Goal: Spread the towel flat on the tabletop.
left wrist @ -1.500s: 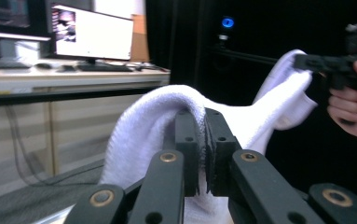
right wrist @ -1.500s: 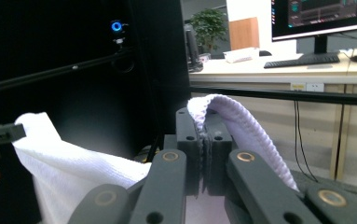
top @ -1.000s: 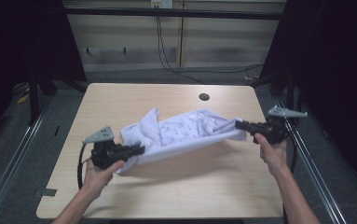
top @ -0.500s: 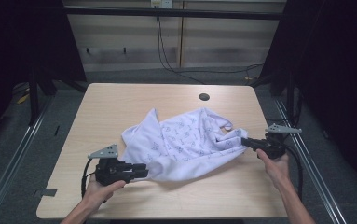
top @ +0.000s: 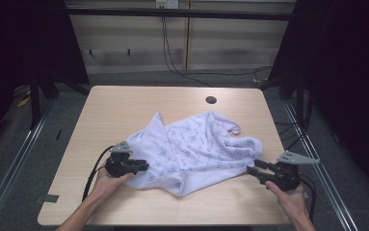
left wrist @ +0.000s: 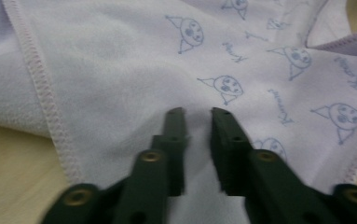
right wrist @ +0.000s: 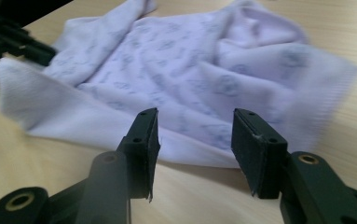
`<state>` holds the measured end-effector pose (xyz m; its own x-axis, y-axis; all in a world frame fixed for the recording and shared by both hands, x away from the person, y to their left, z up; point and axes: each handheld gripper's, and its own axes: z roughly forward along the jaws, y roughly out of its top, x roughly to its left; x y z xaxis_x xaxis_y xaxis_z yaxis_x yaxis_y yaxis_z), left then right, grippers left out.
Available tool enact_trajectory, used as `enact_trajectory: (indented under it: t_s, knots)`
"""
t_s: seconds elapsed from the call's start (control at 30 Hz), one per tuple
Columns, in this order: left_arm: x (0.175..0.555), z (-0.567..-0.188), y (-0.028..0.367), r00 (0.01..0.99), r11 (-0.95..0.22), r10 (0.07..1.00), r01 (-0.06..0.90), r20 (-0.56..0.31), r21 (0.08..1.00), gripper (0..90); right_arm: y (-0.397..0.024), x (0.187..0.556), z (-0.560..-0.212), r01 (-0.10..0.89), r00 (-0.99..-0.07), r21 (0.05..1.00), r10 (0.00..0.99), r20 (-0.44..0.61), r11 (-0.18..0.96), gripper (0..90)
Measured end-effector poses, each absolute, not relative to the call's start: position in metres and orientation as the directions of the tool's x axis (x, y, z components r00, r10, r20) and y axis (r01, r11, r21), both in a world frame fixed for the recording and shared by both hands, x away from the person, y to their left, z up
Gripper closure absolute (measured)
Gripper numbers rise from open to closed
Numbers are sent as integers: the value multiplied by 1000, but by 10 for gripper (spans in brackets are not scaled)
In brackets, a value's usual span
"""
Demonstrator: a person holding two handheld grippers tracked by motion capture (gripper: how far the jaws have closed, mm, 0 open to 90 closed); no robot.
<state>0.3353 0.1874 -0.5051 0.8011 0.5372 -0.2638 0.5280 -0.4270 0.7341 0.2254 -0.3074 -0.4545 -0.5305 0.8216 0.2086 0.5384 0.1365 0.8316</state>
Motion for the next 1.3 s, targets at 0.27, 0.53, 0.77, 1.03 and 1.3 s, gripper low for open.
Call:
enact_trajectory:
  t_s: [0.27, 0.53, 0.77, 1.03, 1.3]
  knots:
    - [302, -501, 181, 821, -479, 493, 533, -289, 697, 877, -243, 230, -454, 524, -654, 829, 716, 246, 194, 504]
    - [276, -487, 171, 850, -421, 389, 508, -356, 752, 851, -155, 229, -462, 488, -803, 806, 535, 264, 335, 490]
    - [310, -488, 212, 746, -304, 576, 574, -333, 760, 797, -104, 223, -479, 465, -864, 767, 413, 287, 441, 504]
    - [317, -501, 210, 748, -370, 583, 592, -318, 716, 749, -97, 226, -499, 390, -892, 733, 426, 150, 558, 609]
    - [315, -500, 213, 753, -353, 585, 570, -301, 742, 744, -108, 228, -491, 422, -864, 755, 476, 166, 502, 846]
